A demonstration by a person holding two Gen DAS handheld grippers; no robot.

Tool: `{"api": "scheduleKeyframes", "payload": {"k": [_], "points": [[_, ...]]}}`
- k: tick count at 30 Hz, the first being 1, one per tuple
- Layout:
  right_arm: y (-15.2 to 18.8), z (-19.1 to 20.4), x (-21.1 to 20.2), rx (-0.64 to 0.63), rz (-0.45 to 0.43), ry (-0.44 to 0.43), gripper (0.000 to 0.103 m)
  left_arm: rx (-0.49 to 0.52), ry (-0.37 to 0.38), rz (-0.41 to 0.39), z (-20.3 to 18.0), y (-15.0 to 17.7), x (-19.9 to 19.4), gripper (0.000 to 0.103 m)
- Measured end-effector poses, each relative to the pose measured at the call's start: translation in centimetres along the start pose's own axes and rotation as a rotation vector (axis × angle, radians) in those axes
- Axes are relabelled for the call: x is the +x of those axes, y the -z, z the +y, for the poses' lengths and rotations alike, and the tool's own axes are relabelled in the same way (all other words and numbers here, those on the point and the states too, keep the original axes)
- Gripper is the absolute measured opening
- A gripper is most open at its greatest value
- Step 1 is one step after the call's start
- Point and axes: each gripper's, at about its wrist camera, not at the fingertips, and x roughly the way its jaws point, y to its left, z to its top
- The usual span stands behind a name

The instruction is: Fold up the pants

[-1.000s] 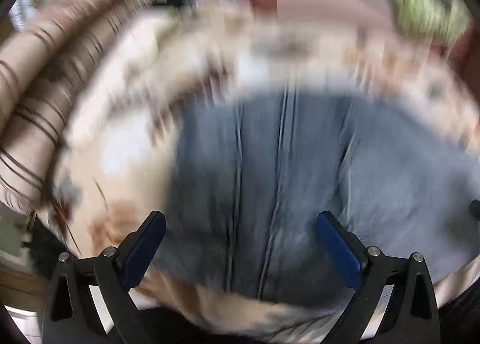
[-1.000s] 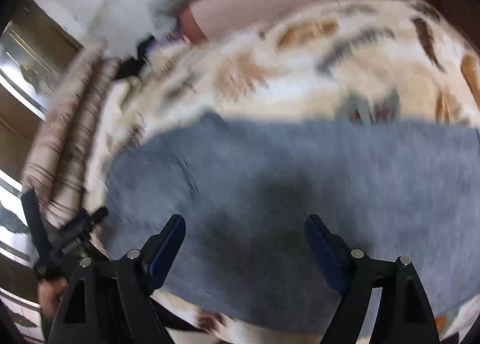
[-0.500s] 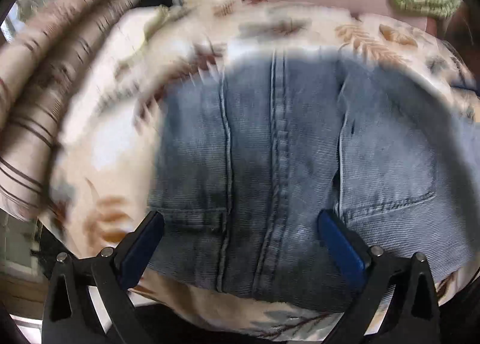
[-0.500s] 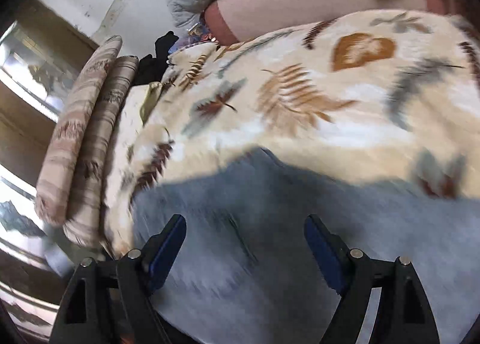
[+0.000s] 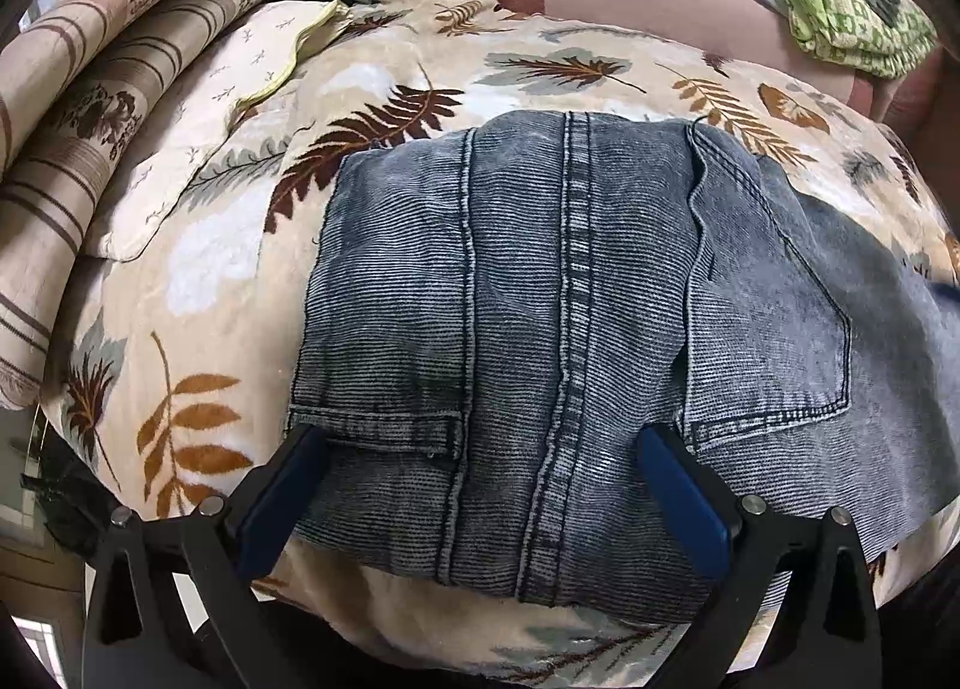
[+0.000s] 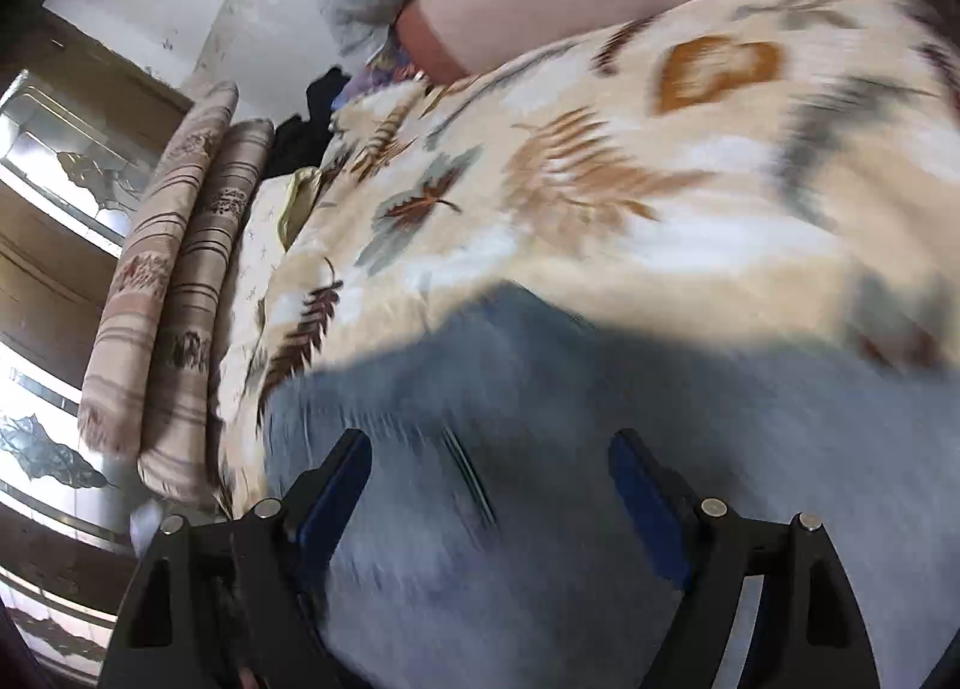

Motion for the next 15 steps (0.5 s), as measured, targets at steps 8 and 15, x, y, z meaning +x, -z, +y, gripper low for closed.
{"api": "scheduleKeyframes", "payload": {"k": [8,15], "points": [[6.3,-14.6,-12.1,0.329,-0.237,0.145,0.086,0.010,-0.052,-0.036,-1.4,-0.3,-2.6,0.103],[8.7,-17.4,-17.4,0.422,-0.368,0.029,0.083,0.098,-0.051,-0.100,-6.0,-0.9,-5.4,0.103]]}}
